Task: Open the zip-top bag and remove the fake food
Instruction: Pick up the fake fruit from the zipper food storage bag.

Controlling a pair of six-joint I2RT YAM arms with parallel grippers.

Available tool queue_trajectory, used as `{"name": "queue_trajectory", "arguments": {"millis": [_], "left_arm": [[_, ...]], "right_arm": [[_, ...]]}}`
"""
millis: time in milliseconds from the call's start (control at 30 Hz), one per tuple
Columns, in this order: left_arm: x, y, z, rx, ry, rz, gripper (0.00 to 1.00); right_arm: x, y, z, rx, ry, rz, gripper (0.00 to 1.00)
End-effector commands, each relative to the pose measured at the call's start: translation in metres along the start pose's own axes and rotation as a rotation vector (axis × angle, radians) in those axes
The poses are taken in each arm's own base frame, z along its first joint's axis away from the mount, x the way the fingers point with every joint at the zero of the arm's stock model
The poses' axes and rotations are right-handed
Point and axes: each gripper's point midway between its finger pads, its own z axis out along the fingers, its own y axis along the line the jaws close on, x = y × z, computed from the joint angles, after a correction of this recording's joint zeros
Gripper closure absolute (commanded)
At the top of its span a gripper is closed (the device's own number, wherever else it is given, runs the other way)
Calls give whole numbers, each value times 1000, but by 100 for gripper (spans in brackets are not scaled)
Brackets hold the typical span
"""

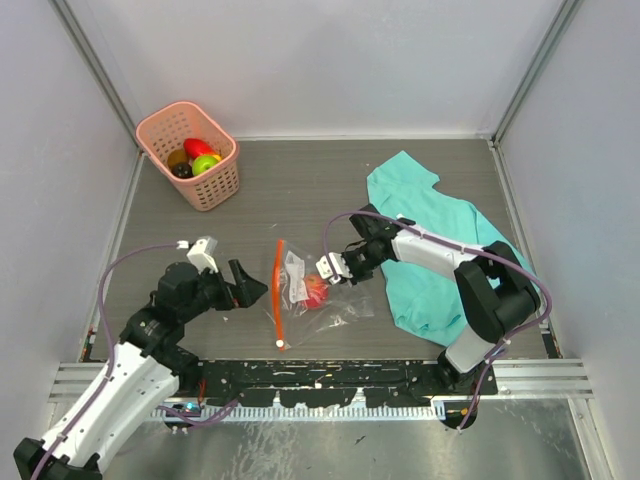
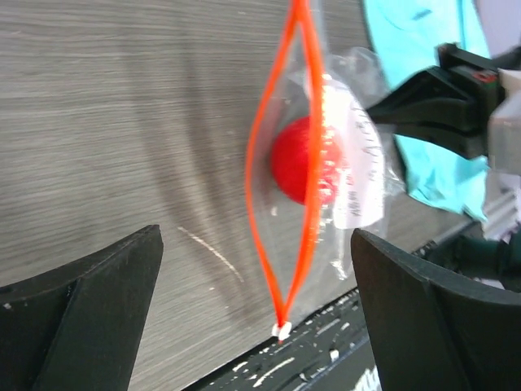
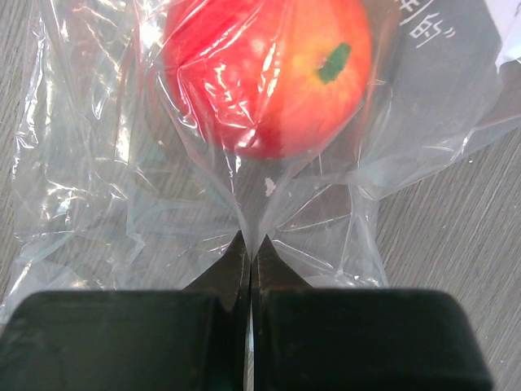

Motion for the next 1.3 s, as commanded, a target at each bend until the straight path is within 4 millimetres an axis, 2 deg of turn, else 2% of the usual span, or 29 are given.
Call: {"name": "queue_trajectory", "arguments": {"millis": [0,67,133,200,300,533,700,900,1133,1267], "left_arm": [[-15,31,-5,-198,-70,-14,7],[-12,41,4,-246,-42,-13,34],[-12,40,18,-230,-23,6,57],[-11,28,32,-147,-1,23,66],[-8,5,45,-1,41,60,75],[0,-22,50,183,50,91,78],[12,-34,54,246,81,139,77],[20,-57,57,323,95,276,76],[40,-56,68,342,106,429,70],[43,-54,71,362,59,505,65]], "right_arm": [[-16,-15,-15,48,-37,-47,98],[-16,-15,-15,46,-37,-49,97],[-16,-15,-15,46,-39,-48,98],[-16,-15,-16,48,-40,-47,98],[-17,-16,-17,52,-42,-46,98],[-18,-15,-17,47,-49,-44,98],[-21,-15,-17,47,-62,-44,97],[-26,-15,-18,43,-85,-42,96],[-36,-17,-26,50,-109,-37,74],[-45,-16,-35,61,-133,-52,61]]}}
